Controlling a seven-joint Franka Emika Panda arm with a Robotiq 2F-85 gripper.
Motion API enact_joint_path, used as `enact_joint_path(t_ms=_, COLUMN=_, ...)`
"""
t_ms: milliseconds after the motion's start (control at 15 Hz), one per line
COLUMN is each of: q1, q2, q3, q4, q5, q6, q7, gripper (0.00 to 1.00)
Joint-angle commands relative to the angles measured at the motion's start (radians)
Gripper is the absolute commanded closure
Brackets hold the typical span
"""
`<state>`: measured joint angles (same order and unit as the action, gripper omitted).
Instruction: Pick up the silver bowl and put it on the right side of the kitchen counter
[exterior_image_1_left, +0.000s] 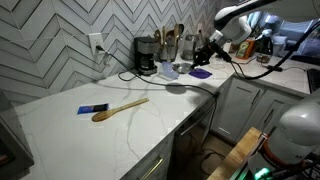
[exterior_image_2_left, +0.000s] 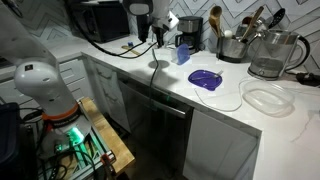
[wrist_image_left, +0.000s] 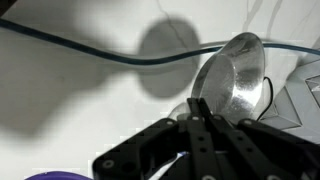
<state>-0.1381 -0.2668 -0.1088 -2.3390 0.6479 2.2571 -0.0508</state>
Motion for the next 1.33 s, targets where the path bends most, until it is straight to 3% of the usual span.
enact_joint_path(t_ms=0, q1=0.018, q2=-0.001, q3=-0.017, q4=0.001, q5=-0.007, q6=0.001, q7=0.006, gripper=0.98)
enact_joint_path(t_ms=133, q1=0.018, q2=-0.001, q3=-0.017, q4=0.001, q5=-0.008, q6=0.001, q7=0.007, gripper=1.00)
enact_joint_path(t_ms=333, q1=0.024, q2=0.058, q3=-0.024, q4=0.060, q5=0.077, q6=0.052, q7=0.052, gripper=1.00)
enact_joint_path(t_ms=933, q1=-0.008, q2=0.387, q3=-0.035, q4=0.350, q5=0.159, q6=0.244, q7=0.395, gripper=1.00)
enact_joint_path(t_ms=1267, q1=-0.009, q2=0.558, q3=-0.042, q4=0.467, q5=0.183, q6=0.415, q7=0.587, gripper=1.00)
